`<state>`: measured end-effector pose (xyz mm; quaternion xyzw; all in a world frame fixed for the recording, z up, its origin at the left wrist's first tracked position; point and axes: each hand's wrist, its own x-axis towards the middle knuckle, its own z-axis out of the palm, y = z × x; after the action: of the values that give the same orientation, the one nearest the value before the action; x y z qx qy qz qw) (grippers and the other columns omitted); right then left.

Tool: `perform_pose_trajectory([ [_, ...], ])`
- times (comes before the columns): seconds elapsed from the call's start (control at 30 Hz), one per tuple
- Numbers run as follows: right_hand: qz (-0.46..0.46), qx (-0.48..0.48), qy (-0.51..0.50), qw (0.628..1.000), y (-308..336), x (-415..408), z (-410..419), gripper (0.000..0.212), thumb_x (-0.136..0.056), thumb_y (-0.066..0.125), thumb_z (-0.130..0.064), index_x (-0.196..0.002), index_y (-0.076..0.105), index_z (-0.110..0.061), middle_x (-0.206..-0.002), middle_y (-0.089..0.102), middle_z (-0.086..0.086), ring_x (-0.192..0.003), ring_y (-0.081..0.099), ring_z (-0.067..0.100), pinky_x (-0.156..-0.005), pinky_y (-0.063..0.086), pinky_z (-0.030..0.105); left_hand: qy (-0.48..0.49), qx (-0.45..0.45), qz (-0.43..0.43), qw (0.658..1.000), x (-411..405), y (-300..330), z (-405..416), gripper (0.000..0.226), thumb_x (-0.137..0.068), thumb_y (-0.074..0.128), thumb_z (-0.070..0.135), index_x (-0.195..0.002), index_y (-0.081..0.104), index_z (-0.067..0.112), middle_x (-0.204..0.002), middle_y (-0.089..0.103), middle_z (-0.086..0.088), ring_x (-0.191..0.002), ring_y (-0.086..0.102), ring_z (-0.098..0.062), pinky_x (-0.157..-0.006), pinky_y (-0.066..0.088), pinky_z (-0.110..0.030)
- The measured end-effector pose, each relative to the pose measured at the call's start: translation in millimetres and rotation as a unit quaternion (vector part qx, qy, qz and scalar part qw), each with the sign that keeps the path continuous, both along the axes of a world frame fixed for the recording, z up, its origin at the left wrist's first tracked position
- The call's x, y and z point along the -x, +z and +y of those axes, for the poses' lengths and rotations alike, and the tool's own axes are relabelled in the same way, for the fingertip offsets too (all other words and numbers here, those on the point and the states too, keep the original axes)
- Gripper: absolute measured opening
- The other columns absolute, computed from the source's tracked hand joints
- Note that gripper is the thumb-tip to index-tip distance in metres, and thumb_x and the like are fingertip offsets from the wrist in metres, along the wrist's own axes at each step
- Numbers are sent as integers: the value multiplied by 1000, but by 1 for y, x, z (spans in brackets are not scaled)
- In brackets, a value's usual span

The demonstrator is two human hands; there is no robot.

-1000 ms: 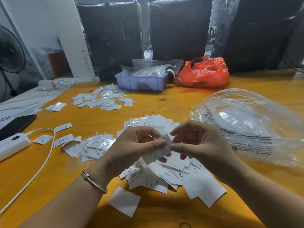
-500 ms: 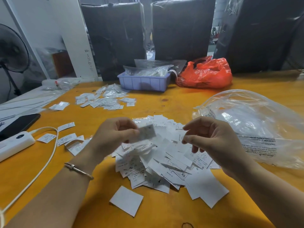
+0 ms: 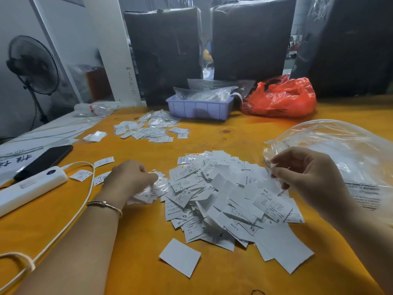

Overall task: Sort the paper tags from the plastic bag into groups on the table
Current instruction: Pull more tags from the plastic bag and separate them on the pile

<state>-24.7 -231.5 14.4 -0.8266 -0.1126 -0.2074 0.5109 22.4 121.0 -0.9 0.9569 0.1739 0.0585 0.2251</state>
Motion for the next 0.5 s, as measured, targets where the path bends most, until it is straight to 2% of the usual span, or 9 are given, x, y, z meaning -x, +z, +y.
perform_pose_trajectory([
  [0.03,-32,54,-52,997,0,-2,-3,15,-78,72,1,-81,70,-13,-64,69,1,-54,62,24,-53,53,34,3,-17,0,1000,1,0,-1,23,-78,70,43,-76,65,21,-83,65,-1,-81,59,-25,-65,45,-33],
  [0.1,-78,177,-175,965,1,-6,-11,12,-77,73,-4,-82,70,-15,-67,67,-2,-60,62,27,-58,50,34,7,-33,-7,999,1,1,-3,24,-77,72,45,-86,62,25,-97,63,0,-97,57,-26,-75,52,-38],
  [0.2,-50,270,-278,920,7,-9,-30,13,-78,69,-7,-89,71,-13,-77,70,5,-75,62,33,-62,41,33,2,-21,-67,998,3,3,-11,24,-81,69,41,-98,60,27,-109,52,0,-111,49,-28,-86,49,-43],
  [0.3,41,356,-304,883,9,-16,-43,24,-82,72,-25,-103,69,-13,-100,68,12,-99,56,36,-80,44,42,-54,37,-151,986,7,5,-30,7,-87,65,30,-92,60,29,-102,53,6,-107,50,-22,-77,41,-34],
  [0.37,125,412,-302,850,10,-18,-45,40,-84,69,-43,-113,66,-17,-113,62,12,-110,52,33,-88,41,42,-112,73,-166,977,13,5,-45,9,-88,64,23,-87,61,31,-97,53,13,-99,54,-15,-68,39,-26],
  [0.43,170,427,-285,841,9,-21,-46,42,-85,63,-51,-113,65,-20,-115,58,9,-111,52,31,-88,42,39,-170,73,-167,969,19,3,-58,13,-87,64,18,-86,63,31,-98,56,14,-96,54,-10,-68,39,-24],
  [0.5,179,414,-275,849,7,-23,-48,33,-88,61,-47,-105,68,-20,-109,58,7,-105,54,29,-84,42,36,-204,78,-169,961,24,1,-67,16,-87,65,16,-85,64,32,-98,56,16,-92,52,-4,-71,40,-27],
])
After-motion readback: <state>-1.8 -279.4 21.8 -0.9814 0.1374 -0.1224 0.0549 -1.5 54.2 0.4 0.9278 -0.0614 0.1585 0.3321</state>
